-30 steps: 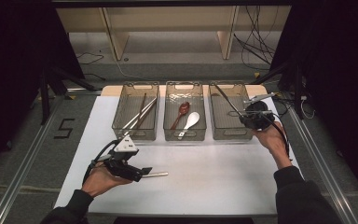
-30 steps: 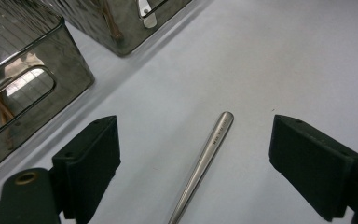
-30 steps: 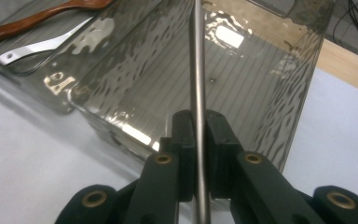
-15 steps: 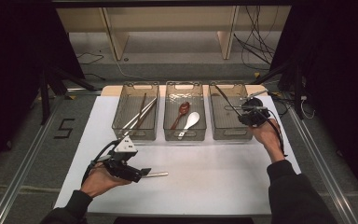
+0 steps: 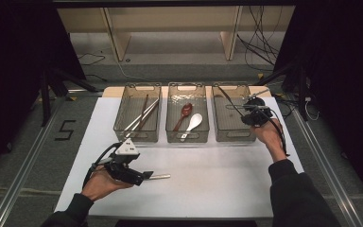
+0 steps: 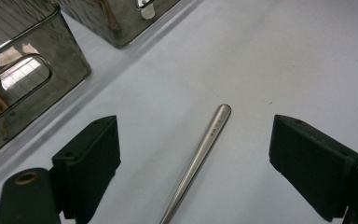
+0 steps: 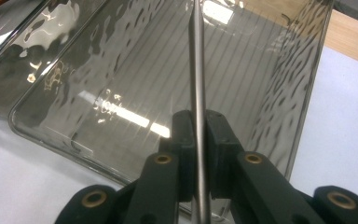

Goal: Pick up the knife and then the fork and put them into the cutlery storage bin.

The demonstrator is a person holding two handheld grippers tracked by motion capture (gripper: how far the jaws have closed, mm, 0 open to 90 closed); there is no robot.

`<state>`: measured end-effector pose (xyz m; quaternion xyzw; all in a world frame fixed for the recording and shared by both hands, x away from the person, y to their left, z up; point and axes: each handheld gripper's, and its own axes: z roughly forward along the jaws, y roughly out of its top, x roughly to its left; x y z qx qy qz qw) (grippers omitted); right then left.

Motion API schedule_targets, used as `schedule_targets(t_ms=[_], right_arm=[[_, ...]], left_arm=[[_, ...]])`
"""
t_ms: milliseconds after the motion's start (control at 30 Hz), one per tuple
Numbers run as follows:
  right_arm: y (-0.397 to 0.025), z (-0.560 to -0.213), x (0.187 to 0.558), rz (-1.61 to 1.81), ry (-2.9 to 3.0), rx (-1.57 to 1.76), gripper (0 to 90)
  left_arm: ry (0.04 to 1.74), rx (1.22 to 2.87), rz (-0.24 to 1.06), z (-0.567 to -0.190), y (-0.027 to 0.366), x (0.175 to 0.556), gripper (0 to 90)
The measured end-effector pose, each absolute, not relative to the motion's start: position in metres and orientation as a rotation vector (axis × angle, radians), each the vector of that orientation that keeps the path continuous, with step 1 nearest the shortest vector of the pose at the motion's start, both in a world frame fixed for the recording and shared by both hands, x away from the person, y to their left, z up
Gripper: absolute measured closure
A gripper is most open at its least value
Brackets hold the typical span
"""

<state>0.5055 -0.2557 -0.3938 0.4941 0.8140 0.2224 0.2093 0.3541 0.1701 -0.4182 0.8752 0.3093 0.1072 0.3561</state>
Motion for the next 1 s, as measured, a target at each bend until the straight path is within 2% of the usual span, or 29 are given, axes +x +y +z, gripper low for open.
schedule_targets(t_ms=[300,400,700,867,1000], right_arm=[[-0.253,-0.399,0.512,0.642,2.265,1.405,82.5],[-0.251,-0.395,0.512,0.742,2.251,1.393,70.3],[-0.251,-0.372,0.495,0.845,2.248,1.304,50.1],[-0.252,-0.368,0.474,0.961,2.282,1.252,41.2],[-0.251,-0.369,0.456,1.047,2.323,1.219,37.2]], left_arm=[[0.806,2.256,0.274,-0.419,0.171,0.355,15.9],[0.806,2.257,0.274,-0.419,0.171,0.355,15.9],[0.814,2.269,0.275,-0.421,0.171,0.356,15.9],[0.823,2.299,0.259,-0.424,0.17,0.357,15.9],[0.818,2.316,0.263,-0.425,0.168,0.357,15.7]])
